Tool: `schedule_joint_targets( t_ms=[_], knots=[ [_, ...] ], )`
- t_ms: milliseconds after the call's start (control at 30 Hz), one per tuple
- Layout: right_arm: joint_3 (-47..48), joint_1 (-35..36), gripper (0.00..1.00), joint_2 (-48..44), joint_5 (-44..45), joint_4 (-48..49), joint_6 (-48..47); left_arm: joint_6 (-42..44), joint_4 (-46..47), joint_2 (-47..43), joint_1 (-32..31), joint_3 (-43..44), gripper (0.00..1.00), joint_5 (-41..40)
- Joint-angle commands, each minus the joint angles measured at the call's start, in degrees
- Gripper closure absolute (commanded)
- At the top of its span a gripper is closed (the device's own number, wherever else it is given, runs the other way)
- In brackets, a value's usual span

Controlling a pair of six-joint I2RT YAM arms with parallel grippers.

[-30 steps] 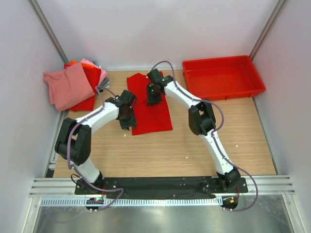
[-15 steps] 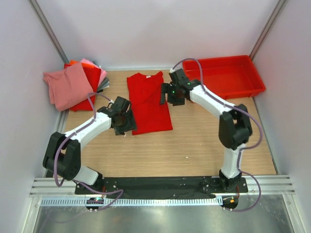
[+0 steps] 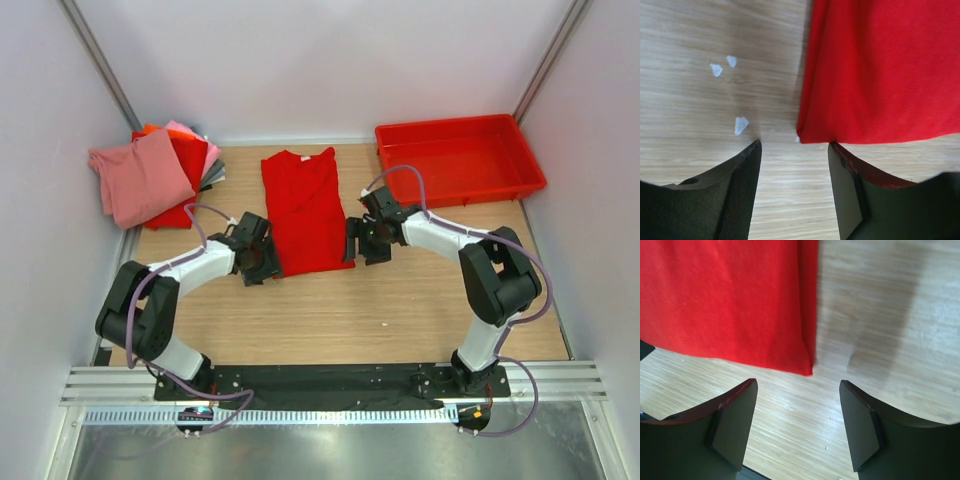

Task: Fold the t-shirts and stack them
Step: Fold the tshirt

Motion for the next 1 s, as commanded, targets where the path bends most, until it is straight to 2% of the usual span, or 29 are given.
schedule_joint_targets(
  t_ms=[0, 200, 367, 467, 500, 533, 667, 700, 800, 967],
  knots=[
    [0.62, -0.34, 0.28, 0.5, -2.42, 6.24, 0.73, -0.89, 5.35, 0.96, -0.06, -0.96, 0.43, -0.08],
    [-0.97, -0.34, 0.35, 2.43, -3.3, 8.18, 1.87, -0.89, 7.72, 2.63, 0.03, -2.02, 0.47, -0.61],
    [-2.2, -0.34, 0.44, 3.13, -3.92, 9.31, 2.39, -0.8, 8.95, 4.47, 0.03, -2.11, 0.56, -0.43],
    [-3.42, -0.43, 0.55, 3.66, -4.71, 10.54, 2.83, -0.54, 9.65, 4.74, 0.03, -2.2, 0.69, -0.35],
    [-3.52, -0.34, 0.62, 4.01, -4.97, 10.81, 2.92, -0.54, 9.74, 4.74, 0.03, -2.2, 0.72, -0.26],
    [-3.69, -0.34, 0.66, 4.28, -5.06, 11.25, 3.01, -0.27, 9.83, 4.83, 0.03, -2.2, 0.81, 0.0],
    [-4.04, -0.34, 0.83, 4.54, -5.59, 11.95, 3.1, -0.01, 10.27, 4.74, 0.03, -2.2, 1.0, 0.45],
    [-4.04, -0.34, 0.9, 4.19, -5.68, 11.87, 3.1, 0.08, 10.27, 4.39, 0.03, -2.29, 1.0, 0.45],
    [-4.74, -0.34, 0.99, 2.7, -5.85, 11.43, 3.1, -0.18, 9.22, 2.99, -0.06, -2.64, 1.0, 2.29],
    [-9.3, -0.34, 0.99, -5.81, -5.15, 9.76, 4.15, -1.24, 2.9, -4.39, -0.67, -4.22, 1.0, 3.17]
  ],
)
